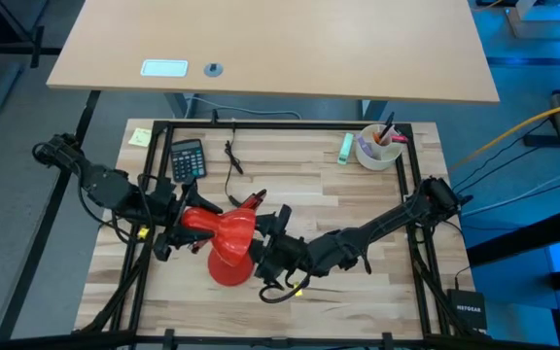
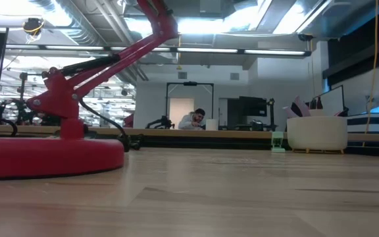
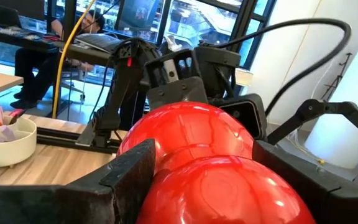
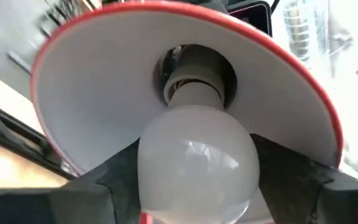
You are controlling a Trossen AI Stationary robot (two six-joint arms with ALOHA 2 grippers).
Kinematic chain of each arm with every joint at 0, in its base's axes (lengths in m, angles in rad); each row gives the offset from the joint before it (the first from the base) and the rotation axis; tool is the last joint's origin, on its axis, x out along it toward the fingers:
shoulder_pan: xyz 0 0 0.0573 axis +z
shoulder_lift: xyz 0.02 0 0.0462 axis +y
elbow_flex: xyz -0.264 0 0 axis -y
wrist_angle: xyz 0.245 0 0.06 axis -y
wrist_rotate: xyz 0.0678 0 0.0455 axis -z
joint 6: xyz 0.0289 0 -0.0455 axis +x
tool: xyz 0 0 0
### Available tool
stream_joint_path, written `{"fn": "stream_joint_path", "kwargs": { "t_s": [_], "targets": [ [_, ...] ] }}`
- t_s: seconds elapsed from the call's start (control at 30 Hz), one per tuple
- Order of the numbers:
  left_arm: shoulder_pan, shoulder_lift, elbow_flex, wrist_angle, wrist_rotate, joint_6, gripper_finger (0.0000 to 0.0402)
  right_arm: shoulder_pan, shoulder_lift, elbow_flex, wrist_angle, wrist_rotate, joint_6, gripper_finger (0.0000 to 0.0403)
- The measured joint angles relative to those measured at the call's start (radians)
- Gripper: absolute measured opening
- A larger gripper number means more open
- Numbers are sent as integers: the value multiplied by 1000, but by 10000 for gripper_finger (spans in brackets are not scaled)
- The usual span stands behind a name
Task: Screw lightbulb
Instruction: Remove the light bulb from orange desk lamp
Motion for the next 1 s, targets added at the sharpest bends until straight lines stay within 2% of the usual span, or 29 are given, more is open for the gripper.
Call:
{"fn": "stream_joint_path", "kwargs": {
  "t_s": [0.23, 0.33, 0.43, 0.53, 0.6, 0.67, 0.77, 0.83, 0.9, 1.0],
  "targets": [
    [-1, 0, 0, 1, 15, 3, 253, 3, 1, -1, 1, -37, 212, 334],
    [-1, 0, 0, 1, 14, 3, 253, 22, 0, -1, -3, 30, 243, 355],
    [-1, 0, 0, 2, 14, 3, 253, 49, -8, -1, -23, 122, 236, 365],
    [-1, 1, 0, 2, 14, 3, 253, 79, -37, -1, -138, 140, 233, 366],
    [-1, 1, 0, 2, 14, 3, 253, 90, -51, -1, -223, 138, 300, 364],
    [-1, 1, 0, 2, 13, 3, 253, 95, -80, -20, -307, 128, 432, 364],
    [-1, 1, 0, 3, 11, 4, 253, 76, -171, -95, -394, 61, 623, 364],
    [-1, 1, 0, 3, 11, 3, 253, 55, -237, -170, -373, 18, 741, 364],
    [-1, 1, 0, 3, 10, 3, 253, 22, -289, -270, -282, -65, 875, 364],
    [-1, 1, 0, 3, 9, 3, 253, -39, -317, -421, -37, -220, 1158, 364]
  ]
}}
